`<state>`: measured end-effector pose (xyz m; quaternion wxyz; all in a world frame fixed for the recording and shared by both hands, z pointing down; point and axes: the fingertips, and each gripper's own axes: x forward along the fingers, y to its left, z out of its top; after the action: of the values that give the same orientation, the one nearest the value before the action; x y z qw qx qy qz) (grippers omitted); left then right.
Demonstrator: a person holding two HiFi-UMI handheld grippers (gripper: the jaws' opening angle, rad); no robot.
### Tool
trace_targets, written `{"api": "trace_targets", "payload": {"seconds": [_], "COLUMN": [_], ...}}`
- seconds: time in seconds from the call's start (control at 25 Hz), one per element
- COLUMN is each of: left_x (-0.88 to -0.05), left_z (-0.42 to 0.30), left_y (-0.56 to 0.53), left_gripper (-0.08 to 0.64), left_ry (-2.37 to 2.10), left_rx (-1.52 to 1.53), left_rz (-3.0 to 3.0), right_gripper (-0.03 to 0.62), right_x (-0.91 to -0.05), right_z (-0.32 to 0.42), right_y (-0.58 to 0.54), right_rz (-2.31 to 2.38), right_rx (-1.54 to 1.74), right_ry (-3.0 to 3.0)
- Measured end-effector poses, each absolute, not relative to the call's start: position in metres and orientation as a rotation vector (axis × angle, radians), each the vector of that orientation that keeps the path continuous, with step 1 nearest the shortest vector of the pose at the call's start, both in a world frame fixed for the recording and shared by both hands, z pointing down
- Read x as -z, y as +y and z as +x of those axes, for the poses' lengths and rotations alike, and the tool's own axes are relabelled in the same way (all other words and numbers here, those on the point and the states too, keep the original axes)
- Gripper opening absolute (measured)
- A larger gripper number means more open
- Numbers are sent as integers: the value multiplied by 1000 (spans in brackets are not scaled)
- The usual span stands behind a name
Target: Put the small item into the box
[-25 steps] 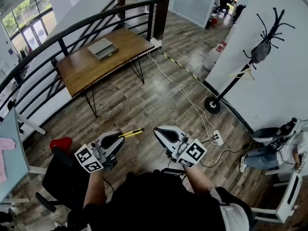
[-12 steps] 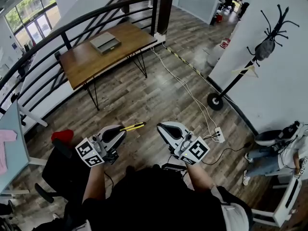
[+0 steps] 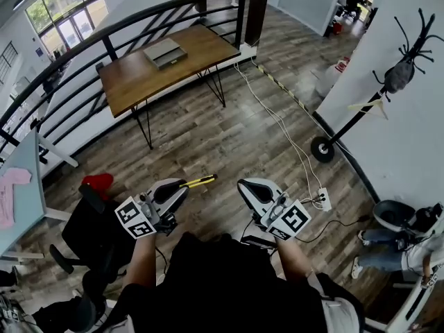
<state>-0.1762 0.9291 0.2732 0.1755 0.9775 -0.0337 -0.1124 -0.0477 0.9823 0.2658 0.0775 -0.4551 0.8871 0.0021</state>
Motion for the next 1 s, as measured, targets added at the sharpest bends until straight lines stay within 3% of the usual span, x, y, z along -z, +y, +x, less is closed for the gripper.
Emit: {"api": "trace_targets", "payload": {"seconds": [0.4, 1.0], "left_x": [-302, -299], "left_z": [-148, -88], "left_y": [918, 779], "left_gripper": [71, 71], "left_ry": [-118, -114], "left_rx": [267, 310], "left_rz": [2712, 2691], "right_gripper": [11, 11], "right_x": [-296, -297], "right_z": [-21, 53], "right_y": [967, 842], "right_rz": [-1348, -1454], "right_rx": [84, 143], "right_ry": [2703, 2691]}}
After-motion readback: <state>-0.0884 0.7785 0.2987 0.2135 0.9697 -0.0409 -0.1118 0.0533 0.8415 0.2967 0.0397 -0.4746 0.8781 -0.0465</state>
